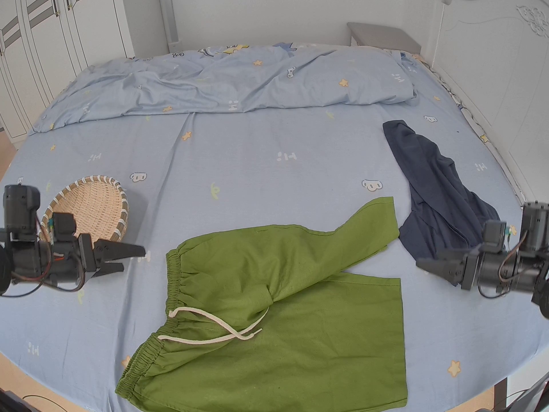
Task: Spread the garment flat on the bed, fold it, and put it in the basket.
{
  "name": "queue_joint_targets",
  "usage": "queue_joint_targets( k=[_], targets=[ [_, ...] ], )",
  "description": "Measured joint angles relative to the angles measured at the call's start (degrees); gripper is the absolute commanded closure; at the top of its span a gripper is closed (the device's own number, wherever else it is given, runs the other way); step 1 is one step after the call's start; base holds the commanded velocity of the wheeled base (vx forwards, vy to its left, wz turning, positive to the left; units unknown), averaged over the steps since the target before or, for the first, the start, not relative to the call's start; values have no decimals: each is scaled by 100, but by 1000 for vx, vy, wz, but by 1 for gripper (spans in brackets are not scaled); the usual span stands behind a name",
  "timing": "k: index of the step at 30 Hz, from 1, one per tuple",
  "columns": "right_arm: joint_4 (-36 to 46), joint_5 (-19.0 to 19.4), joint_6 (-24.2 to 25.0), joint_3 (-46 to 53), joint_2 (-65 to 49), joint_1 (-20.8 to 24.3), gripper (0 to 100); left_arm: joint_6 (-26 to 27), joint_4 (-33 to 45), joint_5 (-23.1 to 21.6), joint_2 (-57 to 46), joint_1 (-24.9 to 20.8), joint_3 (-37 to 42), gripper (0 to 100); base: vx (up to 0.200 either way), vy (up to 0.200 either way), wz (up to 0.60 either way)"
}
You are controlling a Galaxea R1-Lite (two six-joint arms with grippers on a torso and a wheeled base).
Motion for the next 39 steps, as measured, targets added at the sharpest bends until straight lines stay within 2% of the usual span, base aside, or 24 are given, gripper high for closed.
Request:
queue_joint_targets(
  k=[7, 12, 17, 39],
  targets=[
    [430, -38, -6, -1682, 362, 63, 0, -38, -17, 43, 1345, -344, -1237, 0, 0, 0, 0],
    [602, -54, -30, -2277, 697, 105, 0, -44, -22, 169, 2210, -471, -1931, 0, 0, 0, 0],
    [641, -49, -30, -2476, 930, 85, 0, -51, -20, 401, 2721, -503, -2271, 0, 0, 0, 0],
    [639, -55, -20, -2577, 1282, 139, 0, -13, -37, 418, 3600, -592, -2632, 0, 0, 0, 0]
  ],
)
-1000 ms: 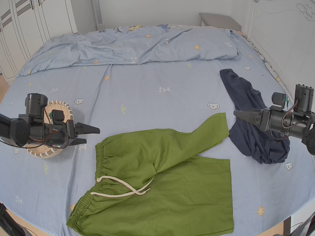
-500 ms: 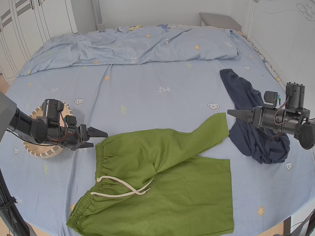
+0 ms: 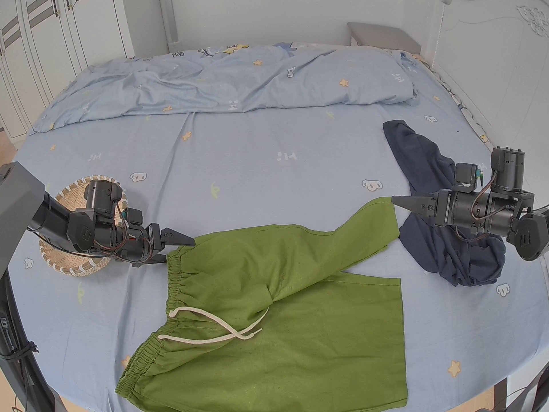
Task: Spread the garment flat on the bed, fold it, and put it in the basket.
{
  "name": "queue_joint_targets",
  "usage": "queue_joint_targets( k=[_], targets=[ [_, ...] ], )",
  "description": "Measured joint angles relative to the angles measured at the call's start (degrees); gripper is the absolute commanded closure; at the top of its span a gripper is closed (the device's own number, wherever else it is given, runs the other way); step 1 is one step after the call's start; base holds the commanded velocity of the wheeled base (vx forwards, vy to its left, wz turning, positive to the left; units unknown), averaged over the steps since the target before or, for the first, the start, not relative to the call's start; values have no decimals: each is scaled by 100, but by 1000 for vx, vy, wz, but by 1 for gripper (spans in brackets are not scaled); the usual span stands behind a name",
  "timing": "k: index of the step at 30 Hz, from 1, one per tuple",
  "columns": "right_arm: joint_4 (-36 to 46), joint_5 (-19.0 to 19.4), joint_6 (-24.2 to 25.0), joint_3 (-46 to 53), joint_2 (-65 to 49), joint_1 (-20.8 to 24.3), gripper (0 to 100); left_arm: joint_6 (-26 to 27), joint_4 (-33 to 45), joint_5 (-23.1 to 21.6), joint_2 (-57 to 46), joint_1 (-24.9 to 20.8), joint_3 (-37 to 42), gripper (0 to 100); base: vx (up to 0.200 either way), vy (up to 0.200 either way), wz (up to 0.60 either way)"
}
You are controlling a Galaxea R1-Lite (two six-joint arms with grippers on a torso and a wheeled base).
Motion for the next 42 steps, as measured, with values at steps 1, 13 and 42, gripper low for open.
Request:
queue_joint_targets(
  k=[1, 13, 42],
  targets=[
    [2, 0, -2, 0, 11, 0, 0, -2, -2, 2, 7, -2, -2, 0, 0, 0, 0],
    [2, 0, 5, -9, 96, 32, 0, 41, -249, 17, 143, -40, 24, 100, 0, 0, 0],
    [49, -7, 20, -188, 501, -43, 0, 37, -255, 2, -616, 625, 88, 100, 0, 0, 0]
  ],
)
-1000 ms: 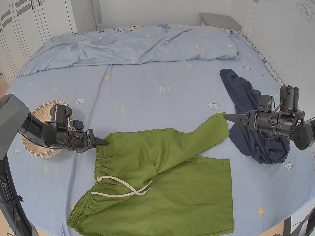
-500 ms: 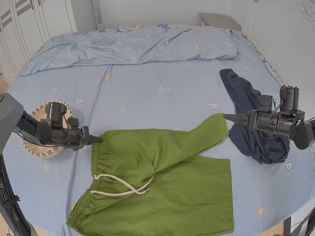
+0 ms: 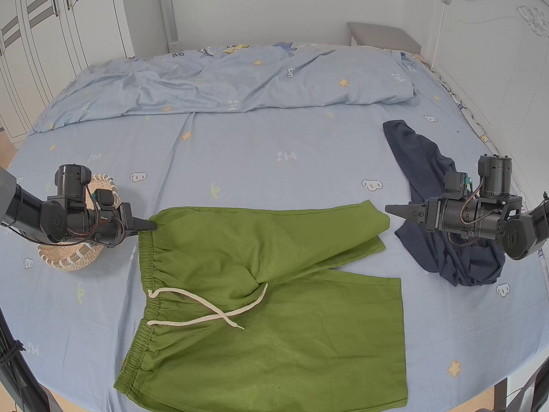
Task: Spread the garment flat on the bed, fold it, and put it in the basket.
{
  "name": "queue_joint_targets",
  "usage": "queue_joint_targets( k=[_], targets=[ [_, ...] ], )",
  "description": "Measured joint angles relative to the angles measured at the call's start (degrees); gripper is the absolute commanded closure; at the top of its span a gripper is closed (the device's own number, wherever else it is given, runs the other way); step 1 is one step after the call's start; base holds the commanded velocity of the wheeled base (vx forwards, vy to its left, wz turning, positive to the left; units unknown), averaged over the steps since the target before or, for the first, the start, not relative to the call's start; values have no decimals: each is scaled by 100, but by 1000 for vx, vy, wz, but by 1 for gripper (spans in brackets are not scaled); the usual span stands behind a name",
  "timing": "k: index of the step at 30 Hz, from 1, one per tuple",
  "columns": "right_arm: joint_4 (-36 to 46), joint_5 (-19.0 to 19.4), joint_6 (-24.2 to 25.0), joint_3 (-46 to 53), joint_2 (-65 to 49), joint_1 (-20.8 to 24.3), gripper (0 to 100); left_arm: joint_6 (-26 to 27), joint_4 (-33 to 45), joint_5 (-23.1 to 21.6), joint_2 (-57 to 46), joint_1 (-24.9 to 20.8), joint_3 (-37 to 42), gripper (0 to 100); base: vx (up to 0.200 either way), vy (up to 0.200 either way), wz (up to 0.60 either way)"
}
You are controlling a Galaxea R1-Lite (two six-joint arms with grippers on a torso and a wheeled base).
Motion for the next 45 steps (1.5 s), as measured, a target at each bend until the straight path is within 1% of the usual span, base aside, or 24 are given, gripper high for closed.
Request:
queue_joint_targets(
  k=[8, 14, 18, 23, 27, 31, 38, 41, 43, 45],
  targets=[
    [156, 30, 30, -166, 631, 22, 0, 5, -2, 4, -38, -18, 6, 100, 0, 0, 0],
    [219, 137, 207, -273, 1012, 34, 0, 7, -2, 2, -46, -11, 9, 100, 0, 0, 0],
    [310, 169, 358, -295, 1119, 67, 0, 7, -2, 2, -49, -20, 6, 100, 0, 0, 0],
    [312, 213, 374, -321, 1197, 83, 0, 7, 0, 2, -49, -38, 17, 100, 0, 0, 0],
    [296, 367, 380, -330, 1268, 91, 0, 7, -2, 4, -49, -44, 22, 100, 0, 0, 0],
    [274, 380, 421, -356, 1343, 96, 0, 7, -2, 2, -49, -49, 22, 100, 0, 0, 0],
    [318, 396, 644, -380, 1417, 83, 0, 5, -2, 2, -46, -27, 11, 100, 0, 0, 0],
    [345, 416, 969, -350, 1414, 80, 0, 2, -2, 2, -46, -22, 11, 100, 0, 0, 0],
    [358, 432, 1412, -332, 1396, 87, 0, 2, -2, 2, -46, -22, 11, 100, 0, 0, 0],
    [364, 446, 2007, -317, 1357, 113, 0, 0, -2, 2, -46, -29, 11, 100, 0, 0, 0]
  ],
)
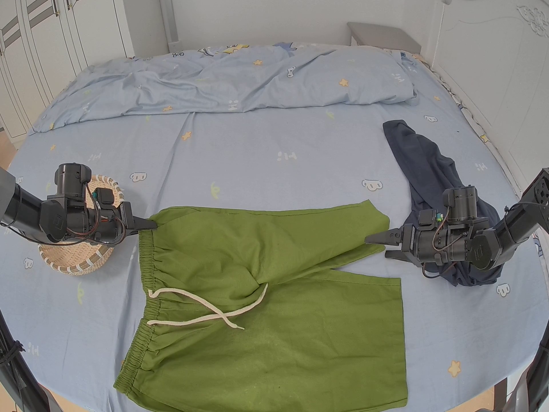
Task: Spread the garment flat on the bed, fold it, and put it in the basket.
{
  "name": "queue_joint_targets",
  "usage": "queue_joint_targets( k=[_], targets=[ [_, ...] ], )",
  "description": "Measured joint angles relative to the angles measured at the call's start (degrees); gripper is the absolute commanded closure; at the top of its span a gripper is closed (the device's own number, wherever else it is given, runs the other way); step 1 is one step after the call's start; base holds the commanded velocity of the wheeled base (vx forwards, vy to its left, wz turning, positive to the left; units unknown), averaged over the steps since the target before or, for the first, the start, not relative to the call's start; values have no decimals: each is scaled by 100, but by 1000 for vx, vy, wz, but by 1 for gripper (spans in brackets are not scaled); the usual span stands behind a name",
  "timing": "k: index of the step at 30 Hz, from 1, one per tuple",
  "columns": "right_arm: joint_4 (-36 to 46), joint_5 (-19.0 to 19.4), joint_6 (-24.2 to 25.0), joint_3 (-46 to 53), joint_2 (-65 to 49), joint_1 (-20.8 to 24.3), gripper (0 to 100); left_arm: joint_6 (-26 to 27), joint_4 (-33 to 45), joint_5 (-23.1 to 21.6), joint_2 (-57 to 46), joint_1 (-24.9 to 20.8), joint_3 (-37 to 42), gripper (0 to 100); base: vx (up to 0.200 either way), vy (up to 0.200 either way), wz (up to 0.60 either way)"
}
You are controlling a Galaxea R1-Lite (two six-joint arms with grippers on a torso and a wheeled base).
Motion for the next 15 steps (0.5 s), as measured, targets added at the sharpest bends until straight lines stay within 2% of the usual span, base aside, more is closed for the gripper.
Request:
queue_joint_targets(
  k=[3, 8, 15],
  targets=[
    [-13, 16, 766, 0, -61, 63, 0, -1, 0, 0, 5, -9, 0, 100, 0, 0, 0],
    [-110, 13, 1590, -100, -118, 177, 0, -4, 2, 0, 6, -20, 11, 100, 0, 0, 0],
    [-143, -11, 1708, -61, -89, 218, 0, 0, -2, 0, 17, -30, 17, 100, 0, 0, 0]
  ],
)
